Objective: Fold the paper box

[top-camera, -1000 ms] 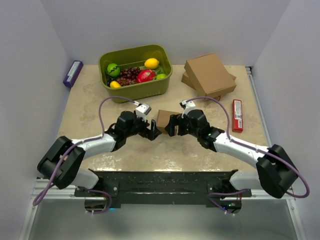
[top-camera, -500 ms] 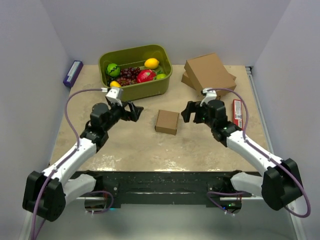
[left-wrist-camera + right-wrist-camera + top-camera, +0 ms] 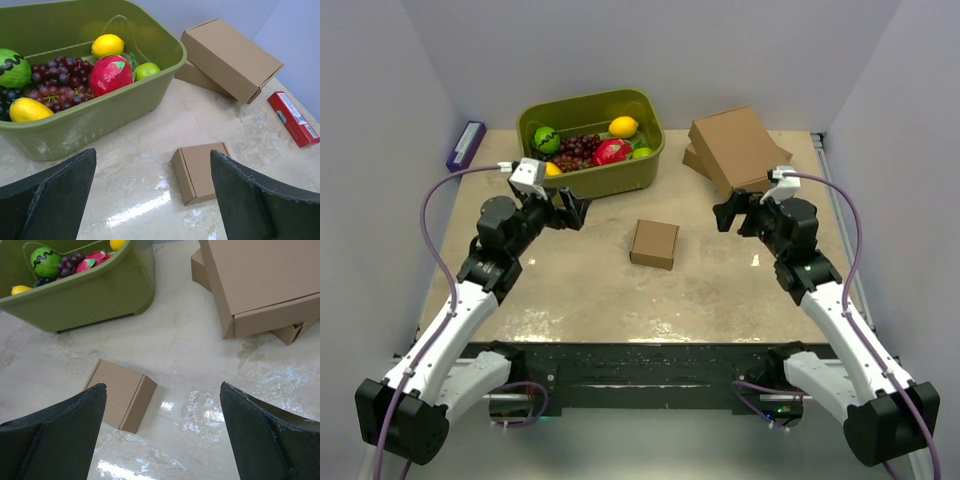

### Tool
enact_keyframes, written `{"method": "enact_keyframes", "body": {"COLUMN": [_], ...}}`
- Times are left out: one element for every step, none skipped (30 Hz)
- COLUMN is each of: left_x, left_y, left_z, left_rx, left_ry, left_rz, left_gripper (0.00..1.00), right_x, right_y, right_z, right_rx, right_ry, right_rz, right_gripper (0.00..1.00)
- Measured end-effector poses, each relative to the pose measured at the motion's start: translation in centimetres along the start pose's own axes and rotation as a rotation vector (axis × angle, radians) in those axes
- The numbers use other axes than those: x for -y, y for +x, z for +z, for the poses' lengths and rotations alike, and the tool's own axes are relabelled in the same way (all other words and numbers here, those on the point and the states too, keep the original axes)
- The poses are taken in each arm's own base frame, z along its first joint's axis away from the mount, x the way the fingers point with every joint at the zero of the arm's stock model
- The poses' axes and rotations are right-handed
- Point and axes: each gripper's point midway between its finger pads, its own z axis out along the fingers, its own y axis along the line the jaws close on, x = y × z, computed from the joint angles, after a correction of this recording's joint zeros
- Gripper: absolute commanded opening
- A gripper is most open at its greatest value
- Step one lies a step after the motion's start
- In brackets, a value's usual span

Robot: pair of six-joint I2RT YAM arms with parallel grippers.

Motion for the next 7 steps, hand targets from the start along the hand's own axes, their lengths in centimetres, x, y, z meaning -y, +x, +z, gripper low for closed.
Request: {"method": "enact_keyframes", "body": {"left_x": [-0.12,-0.23,-0.34,-0.43,-0.51,-0.57,-0.62], "left_y": [0.13,0.28,0.44,0.58,0.66,0.74,0.77], "left_z": [-0.03,-0.06,-0.09,-0.11,-0.13,-0.15,-0.15], "left_rx": [-0.005,-0.011,-0.017,-0.022,-0.025,-0.028,-0.029], "left_ry": [-0.006,-0.011,-0.017,-0.022,-0.026,-0.029,-0.032], "left_rz": [0.001,0.003,0.003,0.002,0.002,0.001,0.001], "left_gripper": [1.00,1.00,1.00,1.00,1.00,1.00,1.00], "right_x": [-0.05,-0.07,-0.07,-0.04,-0.01,0.04,0.09], "right_y": [-0.15,-0.23,-0.23,-0.18,-0.12,-0.01,0.05], "right_z": [-0.11,-0.22,-0.31,-0.38,-0.42,-0.45,-0.47], "right_rx": [0.005,0.008,0.007,0.005,0.003,-0.002,-0.004], "right_ry": [-0.002,-0.002,-0.002,-0.001,0.000,0.003,0.005], "right_rz": [-0.002,-0.004,-0.005,-0.005,-0.007,-0.008,-0.008], "right_gripper": [0.99,0.99,0.99,0.99,0.99,0.99,0.99]}}
